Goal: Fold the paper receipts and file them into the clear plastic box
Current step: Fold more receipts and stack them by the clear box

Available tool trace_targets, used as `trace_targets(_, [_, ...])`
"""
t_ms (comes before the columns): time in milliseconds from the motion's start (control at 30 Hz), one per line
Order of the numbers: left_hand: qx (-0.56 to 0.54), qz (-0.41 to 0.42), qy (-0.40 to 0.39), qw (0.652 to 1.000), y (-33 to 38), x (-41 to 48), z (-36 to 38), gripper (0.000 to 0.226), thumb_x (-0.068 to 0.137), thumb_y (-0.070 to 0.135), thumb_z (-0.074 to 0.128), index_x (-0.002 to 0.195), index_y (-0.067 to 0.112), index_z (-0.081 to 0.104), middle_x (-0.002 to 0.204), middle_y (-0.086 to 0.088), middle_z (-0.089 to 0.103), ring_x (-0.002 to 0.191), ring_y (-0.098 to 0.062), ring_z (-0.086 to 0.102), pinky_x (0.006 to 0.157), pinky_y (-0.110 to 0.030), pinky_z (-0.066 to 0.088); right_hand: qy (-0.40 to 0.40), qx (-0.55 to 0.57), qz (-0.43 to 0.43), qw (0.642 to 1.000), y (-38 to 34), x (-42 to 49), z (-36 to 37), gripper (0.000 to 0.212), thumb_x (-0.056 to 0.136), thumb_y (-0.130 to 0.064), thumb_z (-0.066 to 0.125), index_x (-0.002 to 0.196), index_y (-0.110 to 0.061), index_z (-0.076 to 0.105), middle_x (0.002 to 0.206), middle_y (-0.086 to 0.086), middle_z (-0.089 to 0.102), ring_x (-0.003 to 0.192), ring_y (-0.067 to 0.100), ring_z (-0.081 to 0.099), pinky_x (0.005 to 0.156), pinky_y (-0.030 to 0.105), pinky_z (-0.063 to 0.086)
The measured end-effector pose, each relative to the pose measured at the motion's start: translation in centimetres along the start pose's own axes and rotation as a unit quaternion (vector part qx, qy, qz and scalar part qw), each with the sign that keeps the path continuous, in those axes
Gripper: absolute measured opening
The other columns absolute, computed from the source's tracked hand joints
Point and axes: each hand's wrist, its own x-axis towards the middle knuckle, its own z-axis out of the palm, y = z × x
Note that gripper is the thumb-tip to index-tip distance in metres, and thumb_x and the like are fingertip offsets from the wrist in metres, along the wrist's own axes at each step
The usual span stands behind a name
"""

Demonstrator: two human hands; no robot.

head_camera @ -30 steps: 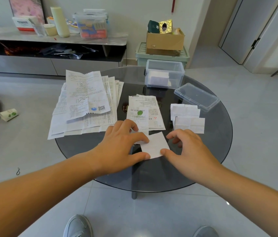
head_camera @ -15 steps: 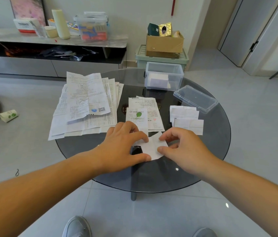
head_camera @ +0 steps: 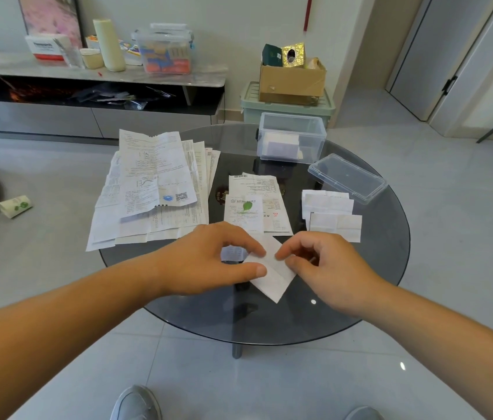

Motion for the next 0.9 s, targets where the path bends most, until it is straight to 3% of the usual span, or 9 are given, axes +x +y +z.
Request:
trace_targets(233, [-0.020,-0.022,0.005,1.000,0.5,0.0,0.4,0.032,0.088,0.052,0.065,0.116,0.038,0.072,0.123,0.025,0.063,0.115,0.002,0.055,0.101,-0.025,0.042,0.007,-0.034,-0.025,0.999,0.2,-0.1,0.3,0.005,0.092,-0.034,0.068,0.092,-0.038,0.066,0.103,-0.024,0.058,0.098,0.000,0.055,0.072,0.012,0.043])
trace_targets(433, [-0.024,0.003,0.028,0.999,1.7,0.1,1.2,0.043,0.088,0.051,0.066,0.129,0.039,0.065,0.132,0.023,0.056,0.124,0.001,0.047,0.106,-0.025,0.040,0.058,-0.025,-0.038,0.997,0.8,0.1,-2.0,0.022,0.091,-0.019,0.070,0.084,-0.040,0.070,0.094,-0.027,0.064,0.091,-0.004,0.058,0.070,0.008,0.043])
trace_targets(567, [0.047,0.067,0.025,0.996,3.2,1.2,2.2,0.050,0.093,0.046,0.064,0.140,0.032,0.056,0.137,0.022,0.054,0.125,0.009,0.038,0.100,-0.003,0.025,0.107,-0.022,-0.041,0.993,1.7,0.3,-4.6,0.026,0.087,-0.013,0.074,0.079,-0.037,0.070,0.072,-0.031,0.062,0.069,-0.006,0.056,0.062,0.005,0.040])
trace_targets(633, [0.071,0.086,0.026,0.993,4.0,2.1,2.7,0.051,0.094,0.046,0.062,0.142,0.030,0.055,0.140,0.019,0.054,0.127,0.005,0.037,0.102,-0.007,0.025,0.123,-0.028,-0.038,0.991,2.2,0.4,-5.8,0.024,0.086,-0.015,0.076,0.078,-0.037,0.071,0.073,-0.022,0.063,0.068,-0.002,0.056,0.063,0.009,0.041])
trace_targets(700, [0.093,0.092,0.026,0.991,4.8,3.2,3.1,0.053,0.094,0.047,0.060,0.144,0.028,0.053,0.143,0.016,0.053,0.131,-0.001,0.037,0.110,-0.021,0.029,0.139,-0.038,-0.033,0.989,3.0,0.6,-6.7,0.025,0.085,-0.015,0.076,0.077,-0.038,0.071,0.079,-0.014,0.067,0.071,0.005,0.058,0.068,0.018,0.043])
trace_targets(800, [0.126,0.099,0.026,0.987,5.4,4.7,3.6,0.055,0.095,0.048,0.059,0.145,0.026,0.052,0.144,0.011,0.053,0.132,-0.009,0.039,0.114,-0.036,0.032,0.161,-0.054,-0.024,0.985,4.2,1.0,-7.7,0.024,0.087,-0.016,0.075,0.078,-0.038,0.071,0.083,-0.012,0.070,0.074,0.007,0.059,0.069,0.022,0.044])
trace_targets(900, [0.129,0.102,0.029,0.986,5.9,5.8,3.9,0.052,0.095,0.046,0.059,0.143,0.026,0.054,0.142,0.011,0.055,0.130,-0.008,0.041,0.112,-0.035,0.035,0.170,-0.050,-0.022,0.984,4.6,1.3,-8.0,0.024,0.089,-0.016,0.073,0.082,-0.039,0.070,0.088,-0.014,0.069,0.078,0.007,0.061,0.071,0.021,0.046])
